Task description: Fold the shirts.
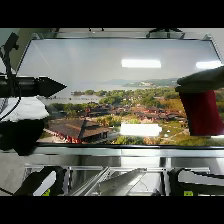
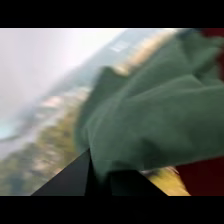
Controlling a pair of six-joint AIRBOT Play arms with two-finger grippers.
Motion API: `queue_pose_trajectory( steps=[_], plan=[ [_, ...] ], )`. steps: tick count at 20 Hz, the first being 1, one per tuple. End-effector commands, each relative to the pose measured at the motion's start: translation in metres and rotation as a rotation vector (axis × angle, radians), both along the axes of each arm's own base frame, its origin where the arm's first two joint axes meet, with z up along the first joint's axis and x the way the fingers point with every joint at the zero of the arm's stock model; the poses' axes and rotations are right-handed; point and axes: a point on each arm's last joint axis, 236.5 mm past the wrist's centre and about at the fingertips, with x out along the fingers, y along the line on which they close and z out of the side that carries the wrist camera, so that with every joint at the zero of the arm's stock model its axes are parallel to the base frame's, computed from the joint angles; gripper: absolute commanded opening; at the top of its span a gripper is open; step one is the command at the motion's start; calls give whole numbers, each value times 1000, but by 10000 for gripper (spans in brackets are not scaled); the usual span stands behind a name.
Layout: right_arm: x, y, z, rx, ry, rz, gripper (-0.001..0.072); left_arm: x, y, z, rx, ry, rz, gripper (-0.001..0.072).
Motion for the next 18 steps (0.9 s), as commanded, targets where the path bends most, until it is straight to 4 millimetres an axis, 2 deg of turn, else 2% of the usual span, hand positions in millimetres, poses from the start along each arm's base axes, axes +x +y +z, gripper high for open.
queue_pose_trajectory(
  steps=[1,4,6,9,11,13,14,15,16,17,18],
  plan=[
    [-103,-49,-37,-88,315,-167,21,-6,-1,-2,5,19,-20,20],
    [-149,-57,-95,-29,441,-285,22,-8,-2,-3,7,25,-26,20],
    [-168,-58,-143,5,483,-317,22,-8,-2,-3,6,24,-26,20],
    [-186,-49,-199,46,544,-323,22,-8,-2,-3,6,24,-25,20],
    [-196,-40,-223,67,579,-317,28,-8,-2,-3,6,24,-25,20],
    [-200,-37,-230,74,593,-314,34,-8,-2,-3,6,24,-25,20],
    [-200,-37,-229,74,592,-314,142,-8,-2,-3,6,24,-25,20],
    [-200,-37,-227,75,594,-314,424,-8,-2,-3,6,24,-25,20],
    [-201,-36,-223,79,601,-312,614,-8,-2,-3,6,24,-25,20],
    [-201,-36,-216,83,607,-311,642,-8,-2,-3,6,24,-25,21],
    [-199,-37,-205,82,602,-312,641,-8,-2,-3,6,24,-25,20]
  ],
)
